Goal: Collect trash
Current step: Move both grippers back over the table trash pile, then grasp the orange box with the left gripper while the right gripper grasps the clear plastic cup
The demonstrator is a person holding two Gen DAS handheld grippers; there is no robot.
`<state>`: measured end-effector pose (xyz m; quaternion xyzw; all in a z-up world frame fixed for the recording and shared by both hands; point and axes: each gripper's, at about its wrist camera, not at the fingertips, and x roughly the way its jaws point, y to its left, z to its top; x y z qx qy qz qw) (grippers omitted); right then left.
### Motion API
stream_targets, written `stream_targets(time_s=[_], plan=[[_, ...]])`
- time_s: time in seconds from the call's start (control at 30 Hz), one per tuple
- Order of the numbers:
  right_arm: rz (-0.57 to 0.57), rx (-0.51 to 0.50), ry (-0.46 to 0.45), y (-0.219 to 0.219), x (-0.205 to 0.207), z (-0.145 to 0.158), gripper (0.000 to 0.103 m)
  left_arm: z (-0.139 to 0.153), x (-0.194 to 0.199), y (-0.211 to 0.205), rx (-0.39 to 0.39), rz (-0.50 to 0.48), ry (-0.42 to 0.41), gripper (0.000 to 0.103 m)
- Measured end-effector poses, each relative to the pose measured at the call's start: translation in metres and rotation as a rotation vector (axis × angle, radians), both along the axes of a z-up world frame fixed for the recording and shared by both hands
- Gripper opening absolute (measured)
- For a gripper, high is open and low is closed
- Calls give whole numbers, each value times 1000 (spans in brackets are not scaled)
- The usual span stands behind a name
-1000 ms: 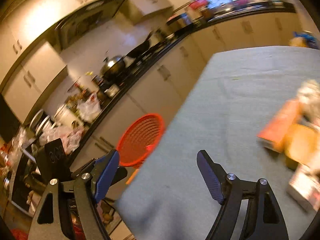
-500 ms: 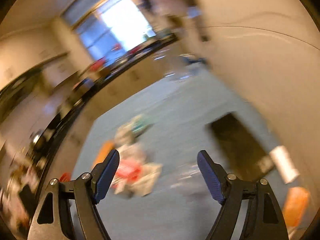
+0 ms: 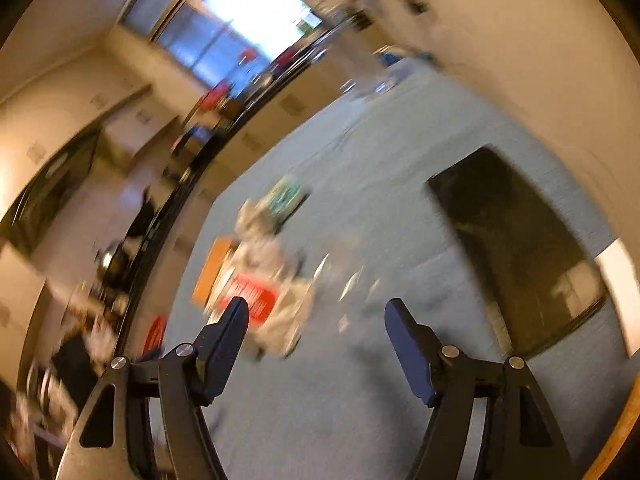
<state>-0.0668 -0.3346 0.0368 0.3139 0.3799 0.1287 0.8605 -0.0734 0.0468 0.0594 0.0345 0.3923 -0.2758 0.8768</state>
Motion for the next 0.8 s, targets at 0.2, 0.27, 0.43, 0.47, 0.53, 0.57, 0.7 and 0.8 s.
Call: stream_targets(time_s=[0.2, 0.27, 0.43, 0.47, 0.53, 0.57, 0.7, 0.8], plan=[[39, -115, -66, 11, -15, 9, 70, 3, 16, -1, 24, 4, -2, 92], [-51, -157, -87, -2, -18, 15, 73, 5, 31, -3, 46, 16, -11, 92], [-145, -101, -81, -24, -5, 11, 73, 1, 77, -10, 116, 43, -17, 92], [-155, -89, -83, -27, -3, 10, 74, -1, 89, -12, 134, 48, -15, 92], [-172, -60, -74, -32, 0, 6, 74, -4, 103, -16, 150, 44, -5, 92], [-176, -55, -70, -34, 0, 5, 74, -6, 113, -20, 146, 20, 15, 92], [-184, -30, -46, -46, -4, -3, 75, -14, 133, -30, 168, 18, 45, 77], [-184, -19, -38, -49, -3, -6, 76, -20, 146, -34, 189, 29, 75, 62]])
